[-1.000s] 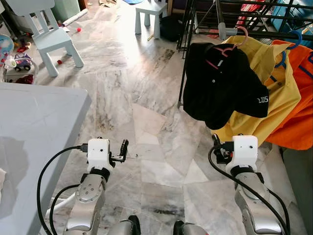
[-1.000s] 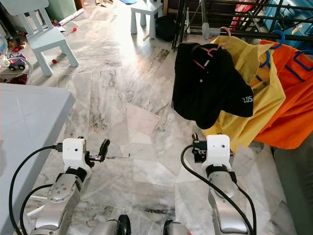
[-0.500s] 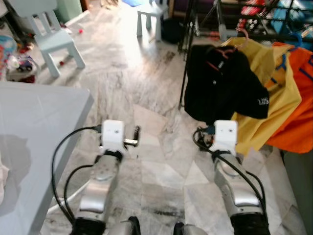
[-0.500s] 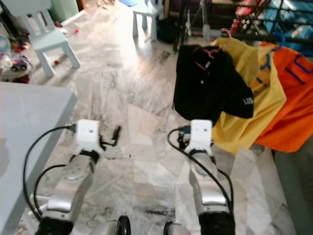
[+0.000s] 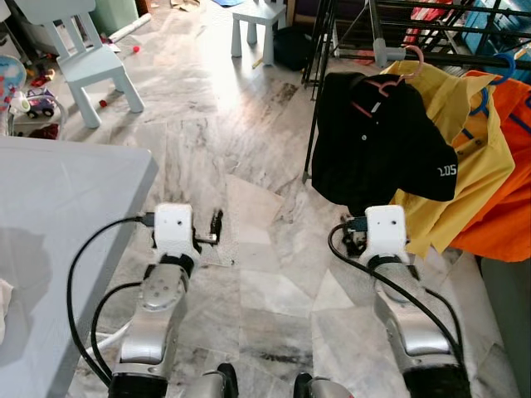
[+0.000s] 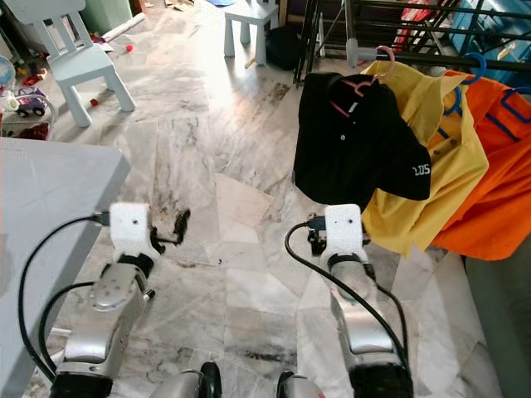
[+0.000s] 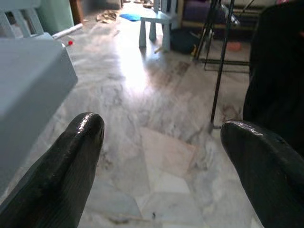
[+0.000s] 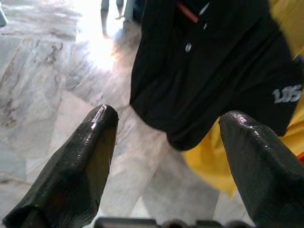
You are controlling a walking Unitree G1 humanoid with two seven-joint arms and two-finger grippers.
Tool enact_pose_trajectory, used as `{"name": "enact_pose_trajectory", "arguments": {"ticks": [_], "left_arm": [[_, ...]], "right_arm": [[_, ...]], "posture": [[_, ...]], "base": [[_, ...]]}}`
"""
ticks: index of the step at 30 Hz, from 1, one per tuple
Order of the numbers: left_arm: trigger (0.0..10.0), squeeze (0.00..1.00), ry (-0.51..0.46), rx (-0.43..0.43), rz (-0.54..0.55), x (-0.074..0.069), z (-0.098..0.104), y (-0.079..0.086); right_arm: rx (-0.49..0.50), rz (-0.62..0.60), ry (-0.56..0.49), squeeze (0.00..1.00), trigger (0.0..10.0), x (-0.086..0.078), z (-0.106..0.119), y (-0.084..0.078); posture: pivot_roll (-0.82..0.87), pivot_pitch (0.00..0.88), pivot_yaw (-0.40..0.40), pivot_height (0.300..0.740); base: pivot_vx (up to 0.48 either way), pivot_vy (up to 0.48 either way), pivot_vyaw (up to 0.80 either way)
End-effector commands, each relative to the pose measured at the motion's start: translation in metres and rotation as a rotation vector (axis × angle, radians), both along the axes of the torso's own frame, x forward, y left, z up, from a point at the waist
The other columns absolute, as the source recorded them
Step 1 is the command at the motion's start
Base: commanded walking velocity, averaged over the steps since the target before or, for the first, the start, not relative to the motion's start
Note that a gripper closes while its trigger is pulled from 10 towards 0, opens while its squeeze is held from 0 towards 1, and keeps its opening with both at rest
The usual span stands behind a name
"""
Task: Hang hanger
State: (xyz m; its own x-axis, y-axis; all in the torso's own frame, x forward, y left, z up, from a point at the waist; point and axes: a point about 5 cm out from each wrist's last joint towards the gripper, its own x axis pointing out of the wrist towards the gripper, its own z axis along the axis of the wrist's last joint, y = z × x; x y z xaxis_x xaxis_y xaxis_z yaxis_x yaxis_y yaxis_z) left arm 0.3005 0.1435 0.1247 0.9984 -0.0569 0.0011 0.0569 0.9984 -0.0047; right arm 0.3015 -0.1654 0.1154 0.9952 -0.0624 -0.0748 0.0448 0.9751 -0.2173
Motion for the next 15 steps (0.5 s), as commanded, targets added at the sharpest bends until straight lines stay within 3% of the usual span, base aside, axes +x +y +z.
{"name": "enact_pose_trajectory", "arguments": {"ticks": [1, 3, 7, 11, 15], "left_arm": [[10.0, 0.00, -0.005, -0.006, 0.000, -0.003, 0.000, 0.001], [10.0, 0.00, -0.001, -0.002, -0.004, -0.005, -0.003, 0.000], [10.0, 0.00, -0.012, 0.007, -0.029, -0.005, -0.006, -0.008], [10.0, 0.00, -0.018, 0.019, -0.040, -0.006, -0.008, -0.012], [10.0, 0.00, 0.001, 0.051, -0.015, -0.013, -0.019, -0.003]], "right_arm": [[-0.031, -0.015, -0.009, 0.00, 10.0, -0.006, 0.000, -0.008], [-0.034, -0.044, -0.043, 0.00, 10.0, -0.011, 0.002, -0.016], [0.005, -0.086, -0.227, 0.00, 10.0, -0.021, 0.012, -0.024], [0.043, -0.073, -0.168, 0.00, 10.0, -0.023, 0.001, -0.020], [0.083, -0.041, -0.149, 0.00, 10.0, -0.032, -0.006, -0.013]], "posture": [[-0.05, 0.206, -0.023, 0.740], [-0.06, 0.207, -0.022, 0.740], [-0.07, 0.209, -0.021, 0.740], [-0.07, 0.207, -0.017, 0.740], [-0.07, 0.207, -0.017, 0.740]], "base": [[0.000, 0.000, 0.00], [0.000, 0.000, 0.00], [0.000, 0.000, 0.00], [0.000, 0.000, 0.00], [0.000, 0.000, 0.00]]}}
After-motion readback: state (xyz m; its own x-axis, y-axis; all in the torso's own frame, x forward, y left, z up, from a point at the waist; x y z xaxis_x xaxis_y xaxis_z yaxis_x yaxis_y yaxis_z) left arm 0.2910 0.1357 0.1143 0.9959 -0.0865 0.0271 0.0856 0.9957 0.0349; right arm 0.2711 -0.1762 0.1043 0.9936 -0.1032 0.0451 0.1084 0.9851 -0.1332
